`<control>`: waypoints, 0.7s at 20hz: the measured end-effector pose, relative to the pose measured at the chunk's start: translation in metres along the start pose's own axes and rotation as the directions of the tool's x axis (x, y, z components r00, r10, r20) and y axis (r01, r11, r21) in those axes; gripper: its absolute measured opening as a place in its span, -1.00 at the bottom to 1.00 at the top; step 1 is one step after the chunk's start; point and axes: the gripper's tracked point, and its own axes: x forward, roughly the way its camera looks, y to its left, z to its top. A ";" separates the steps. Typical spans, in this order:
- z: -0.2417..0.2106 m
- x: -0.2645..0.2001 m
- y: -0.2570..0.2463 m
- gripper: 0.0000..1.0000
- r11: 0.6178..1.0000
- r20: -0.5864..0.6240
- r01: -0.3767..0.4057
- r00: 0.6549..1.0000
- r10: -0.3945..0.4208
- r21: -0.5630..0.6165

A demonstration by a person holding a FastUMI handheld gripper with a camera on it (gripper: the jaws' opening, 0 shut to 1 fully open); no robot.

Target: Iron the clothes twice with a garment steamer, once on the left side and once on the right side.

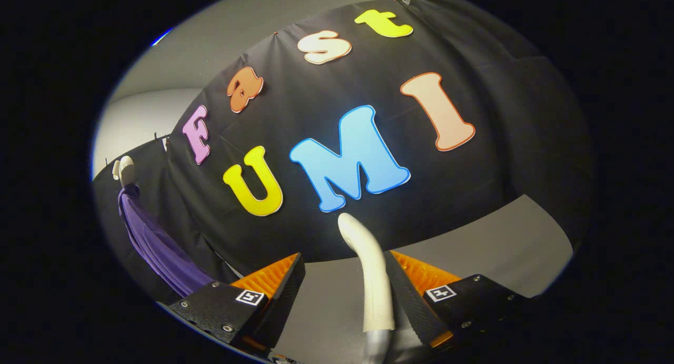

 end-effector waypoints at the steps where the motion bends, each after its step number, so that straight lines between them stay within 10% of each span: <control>1: -0.007 0.008 -0.009 0.90 1.000 -0.032 0.020 0.999 -0.020 0.000; 14: -0.074 0.046 -0.031 0.64 0.953 -0.301 -0.043 0.944 0.137 0.298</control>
